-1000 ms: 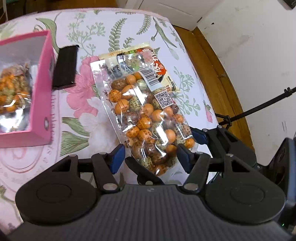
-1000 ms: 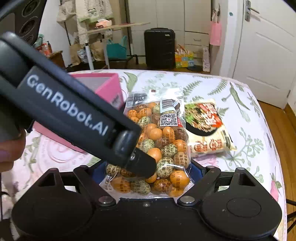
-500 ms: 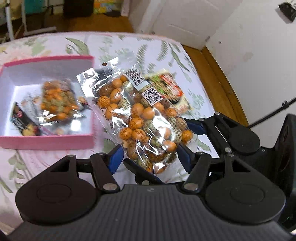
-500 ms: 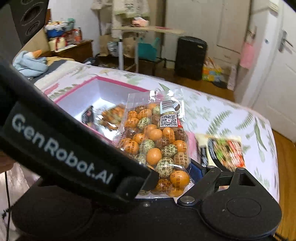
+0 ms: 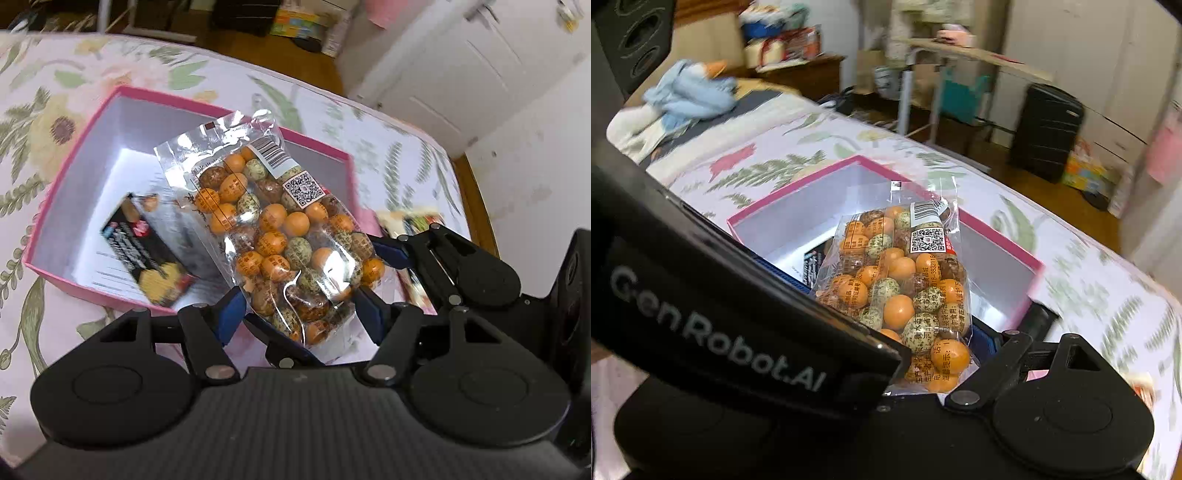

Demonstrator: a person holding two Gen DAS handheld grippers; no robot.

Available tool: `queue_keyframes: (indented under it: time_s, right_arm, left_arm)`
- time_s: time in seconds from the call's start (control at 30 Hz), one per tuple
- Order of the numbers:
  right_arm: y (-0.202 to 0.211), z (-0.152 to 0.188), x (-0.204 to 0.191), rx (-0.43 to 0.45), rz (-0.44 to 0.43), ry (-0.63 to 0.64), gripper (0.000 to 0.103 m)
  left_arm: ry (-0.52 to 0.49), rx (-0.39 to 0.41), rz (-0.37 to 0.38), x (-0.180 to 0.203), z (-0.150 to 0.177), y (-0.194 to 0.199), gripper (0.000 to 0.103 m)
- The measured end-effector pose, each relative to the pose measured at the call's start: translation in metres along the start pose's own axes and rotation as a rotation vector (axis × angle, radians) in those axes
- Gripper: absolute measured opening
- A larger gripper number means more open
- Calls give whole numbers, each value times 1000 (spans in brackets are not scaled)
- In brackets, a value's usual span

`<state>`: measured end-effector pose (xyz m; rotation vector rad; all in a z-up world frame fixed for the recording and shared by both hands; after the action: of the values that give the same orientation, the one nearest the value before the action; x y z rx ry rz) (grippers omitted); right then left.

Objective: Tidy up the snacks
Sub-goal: 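Carry the coated-peanut bag into the pink box and open the right tool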

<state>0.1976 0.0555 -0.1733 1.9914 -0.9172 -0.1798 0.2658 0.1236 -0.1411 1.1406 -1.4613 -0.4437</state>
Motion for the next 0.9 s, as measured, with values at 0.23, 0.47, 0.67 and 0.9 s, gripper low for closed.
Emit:
queue_keyframes:
  time_s: [0.23,0.47,0.67,0.9]
  right_arm:
    - [-47,-30,-9,24,-79,76,92]
    - [-65,-28,-6,-30,-82,93,95]
    - [-29,-15,2,-11,-69,44,96]
    - [10,6,13,15,-13,45,96]
  left_arm:
    - [69,46,-40,-41,-29,-20,65]
    - [98,42,-60,-49,-33,-31,65]
    - [14,115,-60,-29,-30,-13,65]
    - [-23,119,-43,-9,-18,-4,64]
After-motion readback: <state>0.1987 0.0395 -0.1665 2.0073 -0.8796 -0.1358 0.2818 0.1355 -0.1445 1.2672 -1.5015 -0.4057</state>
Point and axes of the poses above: each gripper's, at about its wrist camera, not at the fingertips, and y roughly against the way its jaws point, x to its right, z to its underside, the point moved 10 cm from there along -y, roughly the way its jaws point, and after that the axes turned 13 degrees about y, right-handed, at the moved point
